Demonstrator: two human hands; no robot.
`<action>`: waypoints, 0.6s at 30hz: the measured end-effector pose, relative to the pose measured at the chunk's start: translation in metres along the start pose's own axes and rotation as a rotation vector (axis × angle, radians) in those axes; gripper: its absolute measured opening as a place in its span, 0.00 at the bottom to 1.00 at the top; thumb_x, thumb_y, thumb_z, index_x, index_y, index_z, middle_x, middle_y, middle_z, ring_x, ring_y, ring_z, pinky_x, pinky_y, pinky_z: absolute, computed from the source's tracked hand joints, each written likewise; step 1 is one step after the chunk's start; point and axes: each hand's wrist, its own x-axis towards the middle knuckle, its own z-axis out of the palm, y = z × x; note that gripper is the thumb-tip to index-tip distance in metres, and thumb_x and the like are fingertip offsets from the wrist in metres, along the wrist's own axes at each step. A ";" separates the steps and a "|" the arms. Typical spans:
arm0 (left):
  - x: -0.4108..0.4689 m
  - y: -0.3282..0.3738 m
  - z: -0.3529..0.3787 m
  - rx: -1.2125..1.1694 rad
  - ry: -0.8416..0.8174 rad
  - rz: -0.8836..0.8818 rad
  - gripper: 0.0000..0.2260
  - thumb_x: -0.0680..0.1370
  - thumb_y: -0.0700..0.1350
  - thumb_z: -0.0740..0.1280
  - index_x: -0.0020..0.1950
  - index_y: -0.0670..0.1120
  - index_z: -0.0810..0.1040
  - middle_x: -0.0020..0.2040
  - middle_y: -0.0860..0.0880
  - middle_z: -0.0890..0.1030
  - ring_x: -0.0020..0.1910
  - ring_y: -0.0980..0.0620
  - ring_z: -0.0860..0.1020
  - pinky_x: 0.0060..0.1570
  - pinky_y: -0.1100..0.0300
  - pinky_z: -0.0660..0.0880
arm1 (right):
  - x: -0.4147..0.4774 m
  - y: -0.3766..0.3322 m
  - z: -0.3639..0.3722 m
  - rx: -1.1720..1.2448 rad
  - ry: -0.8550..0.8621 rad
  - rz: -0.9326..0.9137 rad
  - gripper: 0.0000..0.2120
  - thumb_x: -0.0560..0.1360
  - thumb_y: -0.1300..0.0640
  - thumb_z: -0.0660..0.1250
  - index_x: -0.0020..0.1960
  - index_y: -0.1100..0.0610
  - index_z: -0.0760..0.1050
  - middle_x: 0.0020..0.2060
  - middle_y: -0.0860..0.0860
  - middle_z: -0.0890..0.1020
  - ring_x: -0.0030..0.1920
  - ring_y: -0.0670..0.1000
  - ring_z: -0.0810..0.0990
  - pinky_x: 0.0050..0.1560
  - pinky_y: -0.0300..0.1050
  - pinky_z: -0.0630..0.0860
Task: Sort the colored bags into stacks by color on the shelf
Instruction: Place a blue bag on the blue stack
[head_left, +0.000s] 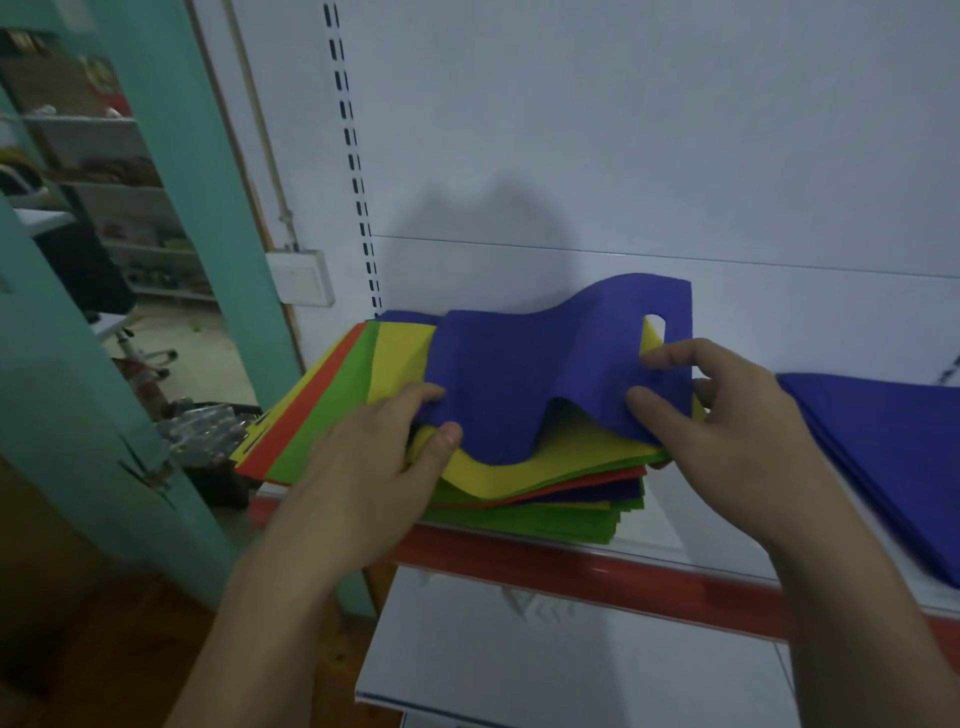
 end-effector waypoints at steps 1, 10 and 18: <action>0.003 -0.001 -0.002 -0.015 0.041 -0.005 0.23 0.78 0.65 0.53 0.69 0.58 0.70 0.56 0.57 0.79 0.55 0.55 0.77 0.55 0.49 0.75 | 0.000 0.000 0.000 0.003 0.007 -0.006 0.10 0.74 0.48 0.71 0.54 0.43 0.76 0.39 0.50 0.85 0.36 0.49 0.83 0.41 0.54 0.80; 0.029 -0.020 -0.007 0.228 -0.074 -0.201 0.13 0.73 0.62 0.66 0.55 0.62 0.73 0.62 0.45 0.70 0.62 0.41 0.71 0.62 0.44 0.71 | -0.007 -0.005 0.007 -0.111 0.093 -0.064 0.12 0.75 0.56 0.72 0.54 0.43 0.76 0.44 0.37 0.78 0.41 0.36 0.76 0.36 0.28 0.67; 0.049 -0.016 -0.004 0.255 0.100 -0.164 0.13 0.72 0.60 0.72 0.46 0.58 0.71 0.50 0.53 0.71 0.55 0.45 0.71 0.52 0.49 0.67 | -0.009 -0.004 0.019 -0.108 0.180 -0.093 0.15 0.75 0.58 0.71 0.58 0.42 0.79 0.40 0.35 0.77 0.38 0.38 0.76 0.35 0.27 0.67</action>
